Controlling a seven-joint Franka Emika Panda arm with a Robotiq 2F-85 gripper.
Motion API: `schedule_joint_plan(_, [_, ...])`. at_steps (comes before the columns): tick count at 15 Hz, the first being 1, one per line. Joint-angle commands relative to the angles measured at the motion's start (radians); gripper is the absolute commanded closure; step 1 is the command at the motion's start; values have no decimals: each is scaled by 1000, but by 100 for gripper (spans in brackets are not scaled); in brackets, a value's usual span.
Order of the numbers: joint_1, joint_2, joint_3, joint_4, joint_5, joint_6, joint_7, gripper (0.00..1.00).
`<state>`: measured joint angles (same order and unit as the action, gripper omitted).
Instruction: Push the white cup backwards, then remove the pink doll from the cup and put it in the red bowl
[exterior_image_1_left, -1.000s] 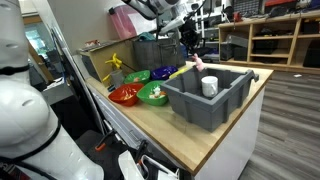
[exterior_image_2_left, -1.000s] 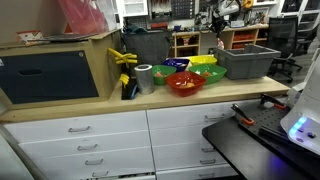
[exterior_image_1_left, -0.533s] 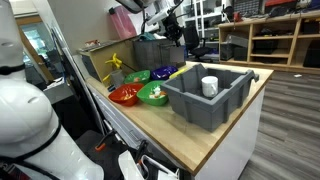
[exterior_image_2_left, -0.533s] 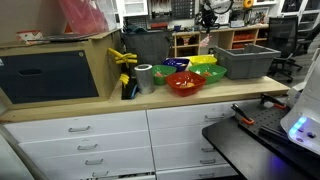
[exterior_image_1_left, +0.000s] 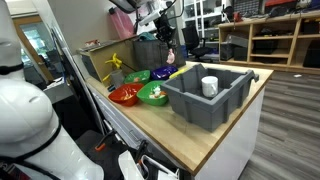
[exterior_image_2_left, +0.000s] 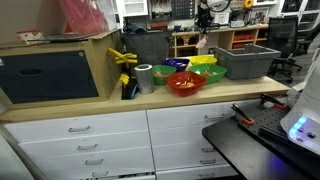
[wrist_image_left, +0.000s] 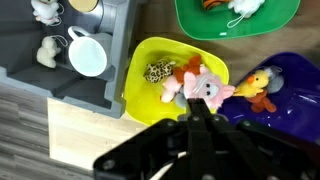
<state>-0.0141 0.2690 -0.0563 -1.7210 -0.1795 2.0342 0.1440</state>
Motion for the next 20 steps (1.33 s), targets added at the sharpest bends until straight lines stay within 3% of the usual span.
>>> schedule_joint_plan(1, [11,-33,15,-69,9,2,-18,100])
schedule_joint_plan(11, [55,-151,89,-256,59,-18,-47,100])
schedule_joint_plan(20, [80,-342,129,-328,149,-184,-182,100])
